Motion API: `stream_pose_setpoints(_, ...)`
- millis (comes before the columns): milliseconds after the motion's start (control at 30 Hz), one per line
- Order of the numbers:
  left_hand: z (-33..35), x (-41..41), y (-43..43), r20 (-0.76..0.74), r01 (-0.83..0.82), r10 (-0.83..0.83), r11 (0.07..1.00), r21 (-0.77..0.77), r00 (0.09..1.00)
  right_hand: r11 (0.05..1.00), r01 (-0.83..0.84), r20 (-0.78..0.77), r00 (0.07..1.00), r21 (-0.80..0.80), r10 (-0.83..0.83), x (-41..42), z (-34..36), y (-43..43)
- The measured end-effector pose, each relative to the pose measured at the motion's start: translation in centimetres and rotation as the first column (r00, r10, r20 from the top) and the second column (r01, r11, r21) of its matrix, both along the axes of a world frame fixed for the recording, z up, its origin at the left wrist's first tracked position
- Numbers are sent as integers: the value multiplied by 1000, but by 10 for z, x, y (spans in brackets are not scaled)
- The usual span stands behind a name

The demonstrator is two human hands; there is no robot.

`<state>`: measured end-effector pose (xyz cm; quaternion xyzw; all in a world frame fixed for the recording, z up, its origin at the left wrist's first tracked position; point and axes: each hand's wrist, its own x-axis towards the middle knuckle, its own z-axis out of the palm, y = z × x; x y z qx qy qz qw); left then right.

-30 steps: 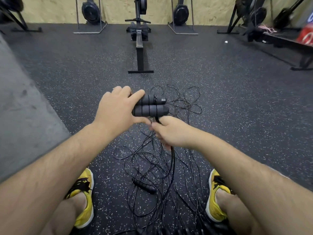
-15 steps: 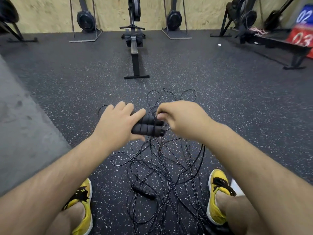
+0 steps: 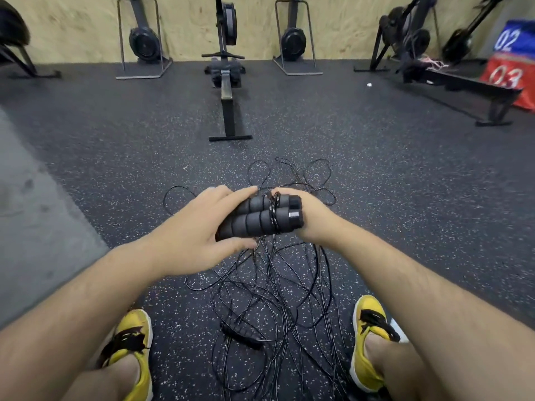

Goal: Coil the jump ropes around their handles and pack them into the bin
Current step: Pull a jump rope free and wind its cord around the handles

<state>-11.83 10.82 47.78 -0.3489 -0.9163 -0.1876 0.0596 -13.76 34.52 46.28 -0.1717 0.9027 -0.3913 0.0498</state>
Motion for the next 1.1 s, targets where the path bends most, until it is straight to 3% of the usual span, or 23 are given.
stream_pose_setpoints(67, -3, -5, -4, -49, -62, 64, 998, 27, 997, 997, 16, 37, 999, 75, -19, 8, -7, -15)
stream_pose_setpoints(200, -12, -16, -2, -210, -203, 196, 979, -15, 958, 996, 51, 184, 981, 71, -64, 31, -20, -43)
stream_pose_setpoints(300, -15, -25, -1, -326, -280, 242, 957, -75, 914, 992, 36, 199, 978, 122, -60, 42, -17, -51)
stream_pose_setpoints(467, -18, -36, -5, -443, -338, 249, 931, -134, 861, 920, 26, 41, 998, 390, -45, 51, 16, -36)
stream_pose_setpoints(567, -21, -37, -2, -483, -304, 183, 935, -184, 856, 827, 98, -202, 979, 554, 19, 52, 35, -25)
stream_pose_setpoints(633, -25, -36, 0, -485, -237, 101, 944, -229, 869, 798, 155, -325, 944, 583, 53, 43, 42, -17)
stream_pose_setpoints(800, -23, -29, 4, -379, 19, -107, 973, -228, 919, 868, 81, -328, 940, 489, 97, 10, 44, 10)
stream_pose_setpoints(900, -13, -18, 6, -257, 136, -167, 981, -136, 952, 915, 58, -310, 948, 400, 76, -6, 27, 24)
stream_pose_setpoints(1033, -7, -6, 3, 18, 154, -155, 987, 48, 988, 985, 21, -180, 984, 170, 10, -6, -1, 15)
stream_pose_setpoints(1100, -5, -6, 0, 128, 106, -124, 985, 134, 984, 987, 44, -176, 984, 152, -17, -3, -12, 4)
